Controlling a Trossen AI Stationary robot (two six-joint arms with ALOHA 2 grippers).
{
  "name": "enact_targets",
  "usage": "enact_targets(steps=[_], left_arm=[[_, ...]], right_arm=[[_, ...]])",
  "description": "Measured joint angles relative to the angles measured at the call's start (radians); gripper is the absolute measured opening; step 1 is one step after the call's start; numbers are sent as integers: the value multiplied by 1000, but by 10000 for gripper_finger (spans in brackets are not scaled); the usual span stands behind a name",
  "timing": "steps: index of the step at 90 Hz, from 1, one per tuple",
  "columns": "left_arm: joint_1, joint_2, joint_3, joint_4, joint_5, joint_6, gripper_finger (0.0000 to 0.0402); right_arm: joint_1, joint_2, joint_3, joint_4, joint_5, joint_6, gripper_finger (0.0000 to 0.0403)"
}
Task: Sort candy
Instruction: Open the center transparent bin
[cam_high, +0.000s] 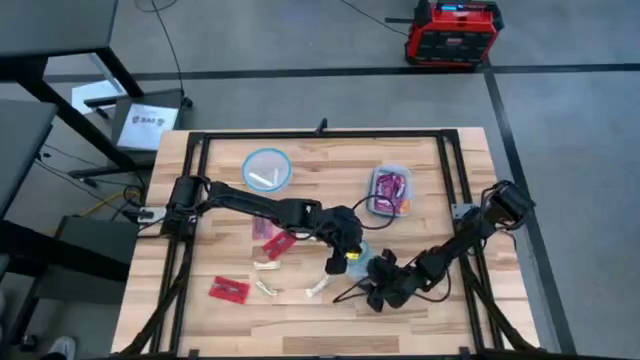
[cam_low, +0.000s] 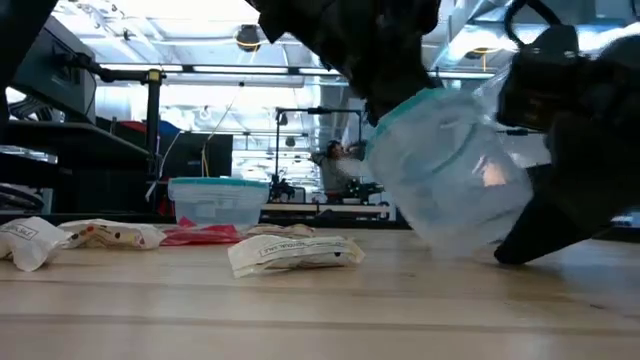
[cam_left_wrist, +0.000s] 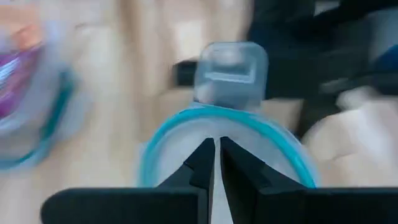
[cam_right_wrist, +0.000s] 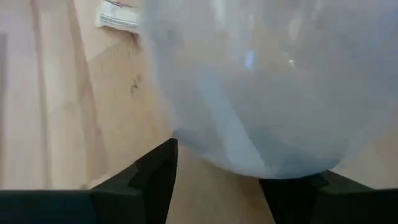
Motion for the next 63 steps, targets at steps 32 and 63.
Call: enact_targets(steps=[32,63], left_arm=[[-16,6,-5,-23,1,7,13],[-20,0,88,-49,0,-54,12]], right_arm=[[-16,3,-2,6,47,8,195],[-45,10,-7,105,92,-113,195]])
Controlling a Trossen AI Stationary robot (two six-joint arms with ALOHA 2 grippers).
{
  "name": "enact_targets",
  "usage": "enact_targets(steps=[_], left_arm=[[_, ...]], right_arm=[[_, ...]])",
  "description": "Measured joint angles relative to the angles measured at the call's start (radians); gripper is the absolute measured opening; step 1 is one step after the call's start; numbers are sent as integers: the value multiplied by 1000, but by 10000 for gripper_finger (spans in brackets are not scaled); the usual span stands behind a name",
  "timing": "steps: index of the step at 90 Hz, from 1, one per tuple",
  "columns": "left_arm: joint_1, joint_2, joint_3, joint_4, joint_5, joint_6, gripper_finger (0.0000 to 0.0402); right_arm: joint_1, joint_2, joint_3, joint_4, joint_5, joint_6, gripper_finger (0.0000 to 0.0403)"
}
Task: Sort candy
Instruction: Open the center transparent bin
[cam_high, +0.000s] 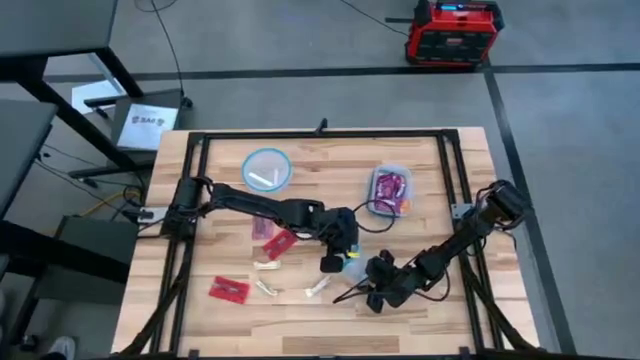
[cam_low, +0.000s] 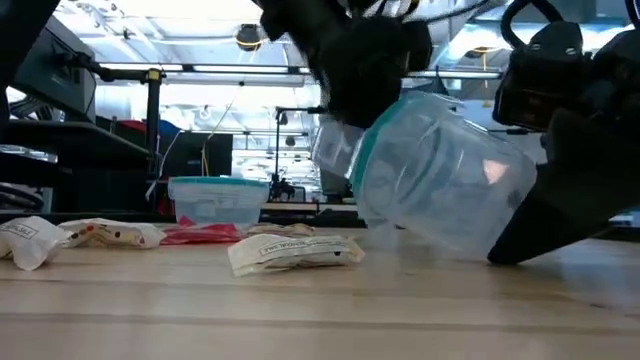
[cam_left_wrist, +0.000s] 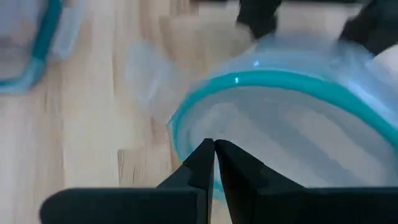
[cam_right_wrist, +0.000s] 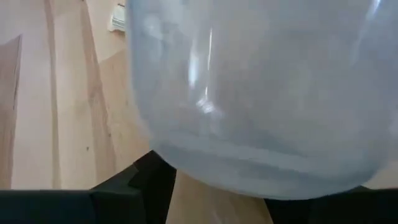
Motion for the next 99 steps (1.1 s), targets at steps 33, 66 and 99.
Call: enact_targets(steps=[33,66,99], left_arm=[[-3,-4,51,-121,-67,17,12],[22,-6,51,-221,-237,75,12],[88,8,41,-367,-299,68,13]], right_arm=[[-88,2,-23,68,33,-95,195],[-259,-2,-22,72,-52,-206,195],[-371,-7,-17,29,-319,-157,195]])
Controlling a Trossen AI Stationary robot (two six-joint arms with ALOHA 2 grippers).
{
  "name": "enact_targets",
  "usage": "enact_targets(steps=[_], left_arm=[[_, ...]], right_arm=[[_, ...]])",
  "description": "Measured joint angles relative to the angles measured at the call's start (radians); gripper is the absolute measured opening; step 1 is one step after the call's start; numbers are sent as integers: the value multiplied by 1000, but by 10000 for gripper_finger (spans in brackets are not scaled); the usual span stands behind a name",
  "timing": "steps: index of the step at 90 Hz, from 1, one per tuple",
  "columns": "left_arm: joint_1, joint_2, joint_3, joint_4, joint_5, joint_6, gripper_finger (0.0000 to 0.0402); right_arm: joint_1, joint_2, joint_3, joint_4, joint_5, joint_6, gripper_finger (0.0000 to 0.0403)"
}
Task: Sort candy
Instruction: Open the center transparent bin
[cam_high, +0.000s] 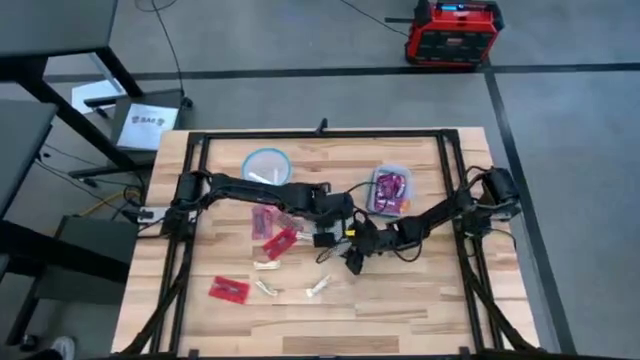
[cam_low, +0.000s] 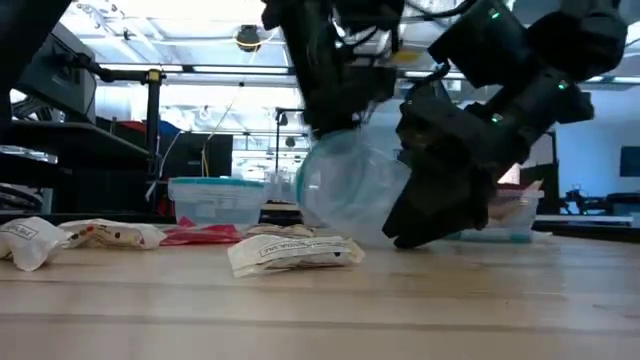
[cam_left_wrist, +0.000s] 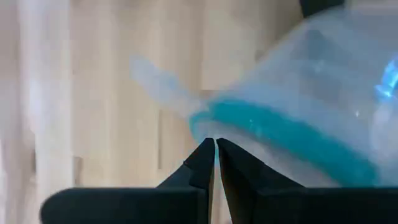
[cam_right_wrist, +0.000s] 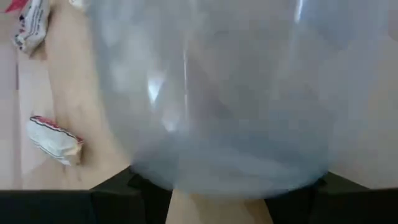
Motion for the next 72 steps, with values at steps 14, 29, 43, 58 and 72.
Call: enact_targets(steps=[14,29,43,58,72], left_arm=[[-17,-1,0,7,-3,2,13],[-23,-1,10,-35,-42,10,13],[-23,-2,11,-66,-40,9,13],[-23,-5,11,-43,-55,14,13],[-23,-6,11,-30,-62,11,13]], right_arm=[[0,0,-1,1,6,-10,195],[14,-43,-2,-33,-36,-35,195],[84,-175,-11,-216,-63,-51,184],[168,-321,-8,-369,-25,-53,173],[209,-405,-9,-374,117,-45,171]])
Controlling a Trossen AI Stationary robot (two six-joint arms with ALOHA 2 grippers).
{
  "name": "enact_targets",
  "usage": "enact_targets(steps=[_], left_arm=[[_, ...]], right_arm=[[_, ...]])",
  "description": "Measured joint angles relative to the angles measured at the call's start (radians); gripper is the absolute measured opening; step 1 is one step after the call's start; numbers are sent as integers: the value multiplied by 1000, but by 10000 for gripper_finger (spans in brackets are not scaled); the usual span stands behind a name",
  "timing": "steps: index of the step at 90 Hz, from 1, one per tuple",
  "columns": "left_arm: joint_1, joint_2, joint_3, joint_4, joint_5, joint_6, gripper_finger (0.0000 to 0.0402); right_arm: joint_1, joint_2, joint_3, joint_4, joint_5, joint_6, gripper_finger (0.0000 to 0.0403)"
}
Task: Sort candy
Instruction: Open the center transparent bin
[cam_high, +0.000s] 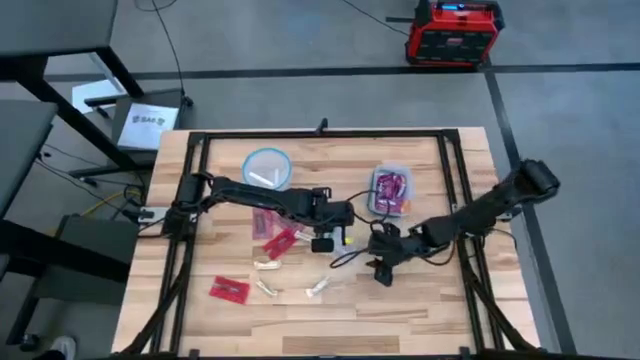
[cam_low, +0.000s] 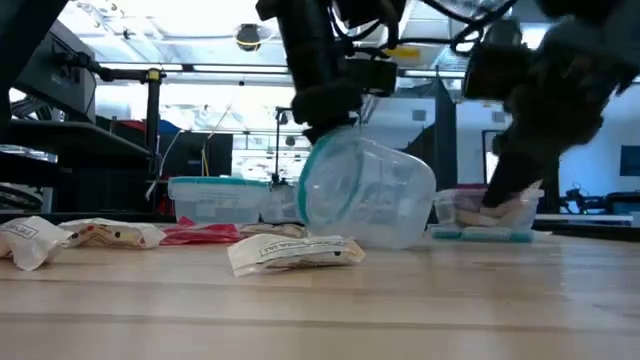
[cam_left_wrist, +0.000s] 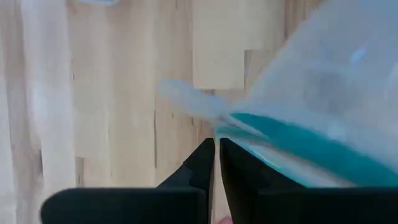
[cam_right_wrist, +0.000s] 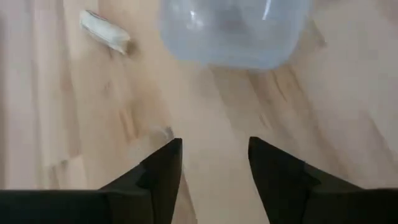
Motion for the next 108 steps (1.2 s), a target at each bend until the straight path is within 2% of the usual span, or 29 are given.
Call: enact_targets(steps=[7,13,34,47,62,71,89,108], left_arm=[[0,0,0,-2,-1,0,13],[-1,0,0,-2,-2,-3,13],[-13,-21,0,-19,15,8,13],[-26,-76,2,-48,34,25,13],[-34,-94,2,-50,191,49,13],[-38,-94,-31,-48,212,42,13],[-43,-94,-103,-13,214,5,13],[-61,-94,-103,35,230,9,13]], right_arm=[[4,-9,2,63,139,-32,171],[1,9,2,132,203,-44,171],[32,166,9,402,227,-39,171],[75,201,59,410,338,-38,171],[91,275,142,368,427,-27,171],[90,331,186,301,472,11,171],[104,375,247,199,453,41,171],[143,330,248,115,417,40,171]])
